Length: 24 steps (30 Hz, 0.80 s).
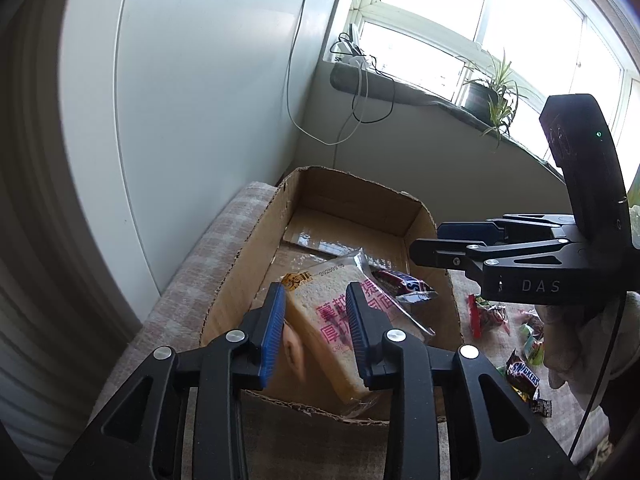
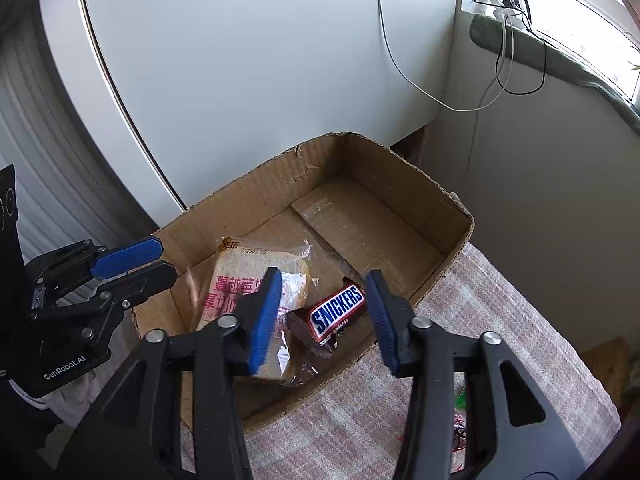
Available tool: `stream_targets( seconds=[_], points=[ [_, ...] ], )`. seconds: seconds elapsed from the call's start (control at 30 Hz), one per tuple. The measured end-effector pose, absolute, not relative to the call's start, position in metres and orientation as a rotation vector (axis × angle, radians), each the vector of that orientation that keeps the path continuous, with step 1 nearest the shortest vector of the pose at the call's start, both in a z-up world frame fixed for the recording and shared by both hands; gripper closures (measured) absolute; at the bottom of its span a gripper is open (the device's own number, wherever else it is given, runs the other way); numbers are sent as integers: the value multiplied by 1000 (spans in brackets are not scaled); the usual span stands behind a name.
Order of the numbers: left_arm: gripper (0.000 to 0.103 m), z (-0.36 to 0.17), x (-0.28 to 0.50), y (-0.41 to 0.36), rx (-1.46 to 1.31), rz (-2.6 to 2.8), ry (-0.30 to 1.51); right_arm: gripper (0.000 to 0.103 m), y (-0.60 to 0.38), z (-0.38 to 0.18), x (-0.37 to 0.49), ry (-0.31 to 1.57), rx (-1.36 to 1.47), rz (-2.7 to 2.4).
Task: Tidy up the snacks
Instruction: 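Carry both candies into the cardboard box and open both tools, then grasp the black-wrapped candy with the right tool while the left tool grasps a yellow candy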
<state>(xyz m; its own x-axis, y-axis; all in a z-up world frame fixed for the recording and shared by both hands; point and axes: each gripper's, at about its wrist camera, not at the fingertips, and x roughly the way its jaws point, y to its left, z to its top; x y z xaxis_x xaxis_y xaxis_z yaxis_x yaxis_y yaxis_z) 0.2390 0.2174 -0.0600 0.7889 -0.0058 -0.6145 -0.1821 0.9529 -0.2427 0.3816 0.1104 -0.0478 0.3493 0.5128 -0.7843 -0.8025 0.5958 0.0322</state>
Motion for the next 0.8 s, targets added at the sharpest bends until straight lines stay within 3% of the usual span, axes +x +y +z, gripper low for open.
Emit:
stream_targets(
  seconds=[0.4, 0.8],
  points=[
    [71, -55, 236, 211, -298, 89, 651, 33, 95, -37, 374, 831, -390, 871],
    [71, -41, 221, 182, -286, 41, 642, 33, 33, -21, 354, 813, -378, 818]
  ],
)
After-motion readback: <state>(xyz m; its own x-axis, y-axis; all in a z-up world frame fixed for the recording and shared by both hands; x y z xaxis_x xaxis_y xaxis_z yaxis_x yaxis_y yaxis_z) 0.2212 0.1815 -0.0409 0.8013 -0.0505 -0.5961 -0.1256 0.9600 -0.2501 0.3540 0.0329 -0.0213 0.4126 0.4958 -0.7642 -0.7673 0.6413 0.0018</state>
